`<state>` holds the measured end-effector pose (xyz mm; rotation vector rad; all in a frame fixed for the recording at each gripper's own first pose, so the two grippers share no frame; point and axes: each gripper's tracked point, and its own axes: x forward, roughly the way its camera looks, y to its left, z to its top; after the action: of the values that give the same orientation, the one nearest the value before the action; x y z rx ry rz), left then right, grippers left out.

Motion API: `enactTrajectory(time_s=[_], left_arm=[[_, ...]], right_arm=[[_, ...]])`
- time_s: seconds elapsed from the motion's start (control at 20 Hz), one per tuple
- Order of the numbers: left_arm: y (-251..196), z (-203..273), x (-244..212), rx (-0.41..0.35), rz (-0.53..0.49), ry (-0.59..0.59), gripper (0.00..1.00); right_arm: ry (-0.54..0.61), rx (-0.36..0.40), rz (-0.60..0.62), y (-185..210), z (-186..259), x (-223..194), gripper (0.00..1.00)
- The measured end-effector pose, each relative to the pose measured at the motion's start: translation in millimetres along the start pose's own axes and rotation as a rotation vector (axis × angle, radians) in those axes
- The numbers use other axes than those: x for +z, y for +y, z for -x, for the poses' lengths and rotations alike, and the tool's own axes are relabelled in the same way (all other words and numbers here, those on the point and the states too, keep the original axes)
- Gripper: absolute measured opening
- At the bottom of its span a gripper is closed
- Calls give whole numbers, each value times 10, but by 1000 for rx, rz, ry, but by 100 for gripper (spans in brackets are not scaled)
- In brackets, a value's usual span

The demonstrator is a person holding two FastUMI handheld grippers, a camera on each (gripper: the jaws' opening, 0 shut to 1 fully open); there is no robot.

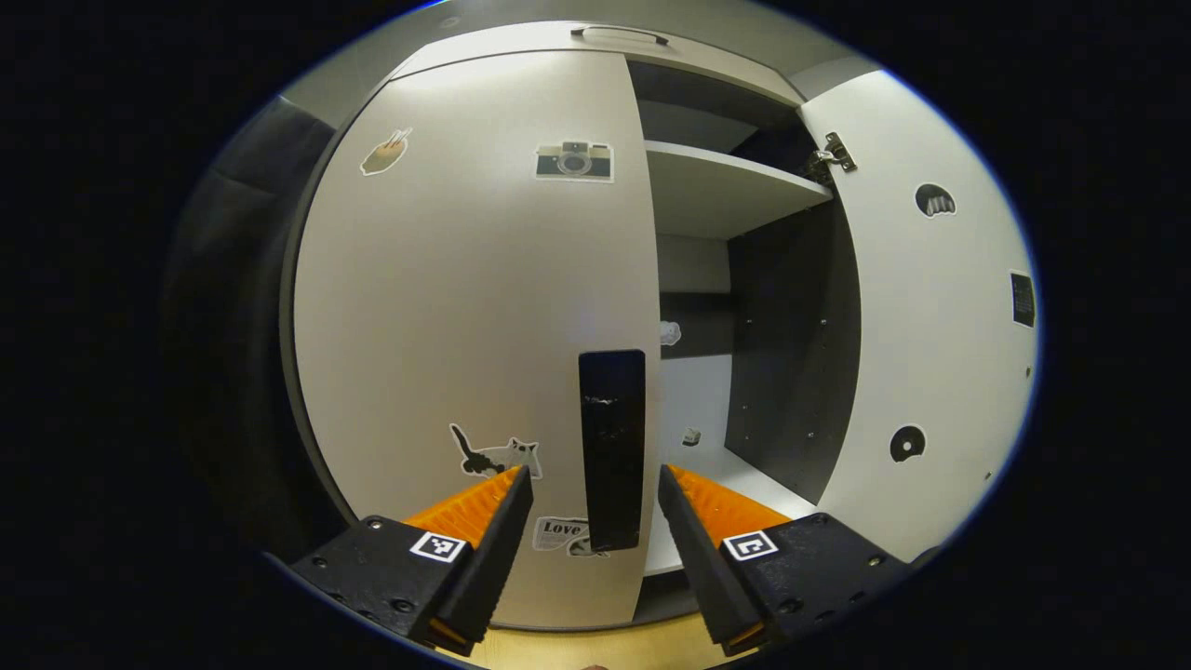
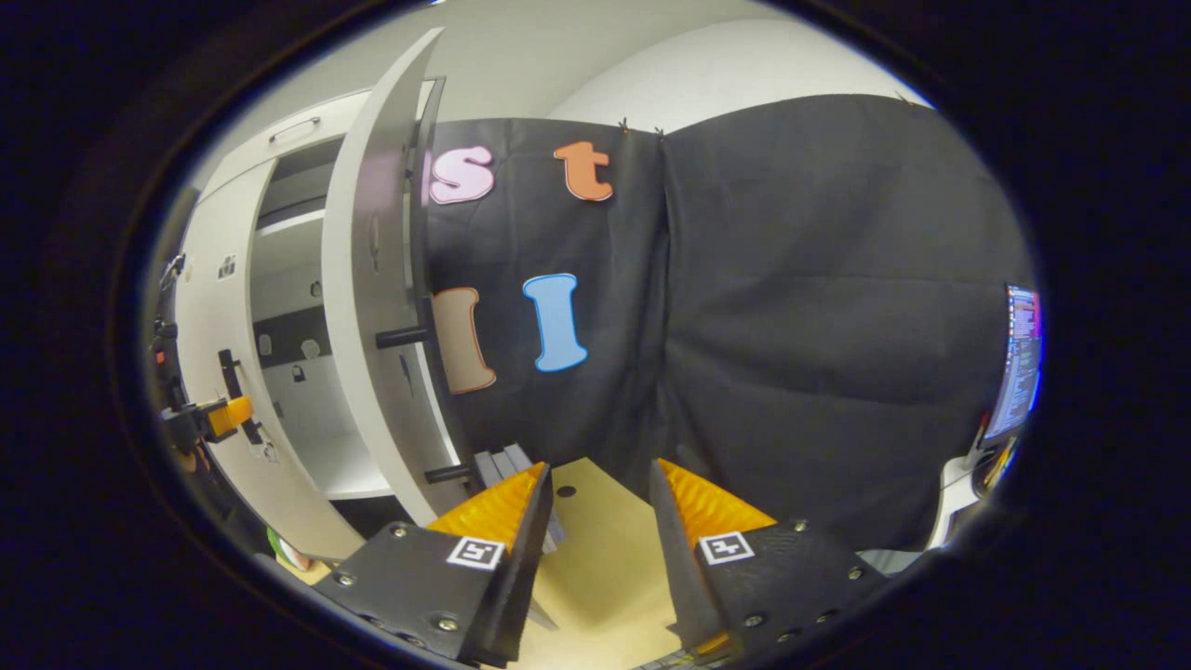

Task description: Open the right door of the double-door shoe cabinet with the right hand, and open the left door with the left hand.

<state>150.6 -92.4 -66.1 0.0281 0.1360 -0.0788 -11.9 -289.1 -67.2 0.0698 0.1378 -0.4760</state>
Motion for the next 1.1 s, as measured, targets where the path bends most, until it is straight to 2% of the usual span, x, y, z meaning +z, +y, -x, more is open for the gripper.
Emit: enactTrajectory(time_s=[0.15,0.2,0.25,0.3,0.35,0.4,0.45,0.5,0.55,0.6,0.65,1.1], left_arm=[[-14,-67,-44,5,-5,15,78],[-22,-99,-57,5,-4,18,76],[-23,-126,-74,7,-5,23,72],[-31,-139,-91,9,-8,30,70],[-23,-155,-114,15,-12,38,65],[-15,-176,-117,20,-12,38,64],[-45,-187,-96,11,-6,24,57],[-84,-174,-105,-1,0,23,55],[-94,-187,-115,5,-3,26,41],[-87,-175,-113,15,-9,25,37],[-84,-181,-114,18,-14,27,36],[-86,-124,-123,-10,6,32,26]], right_arm=[[4,-4,-1,-41,-7,-6,62],[9,-5,-1,-57,-17,-6,58],[14,-7,0,-75,-18,-9,58],[19,-9,3,-82,-14,-21,62],[24,-9,4,-94,-20,-17,58],[29,-10,5,-98,-28,-26,62],[33,-11,5,-102,-28,-29,62],[39,-10,4,-108,-36,-43,62],[46,-9,1,-113,-34,-51,58],[52,-6,1,-107,-40,-56,58],[56,-5,1,-120,-40,-59,62],[70,12,7,-106,-29,-91,62]])
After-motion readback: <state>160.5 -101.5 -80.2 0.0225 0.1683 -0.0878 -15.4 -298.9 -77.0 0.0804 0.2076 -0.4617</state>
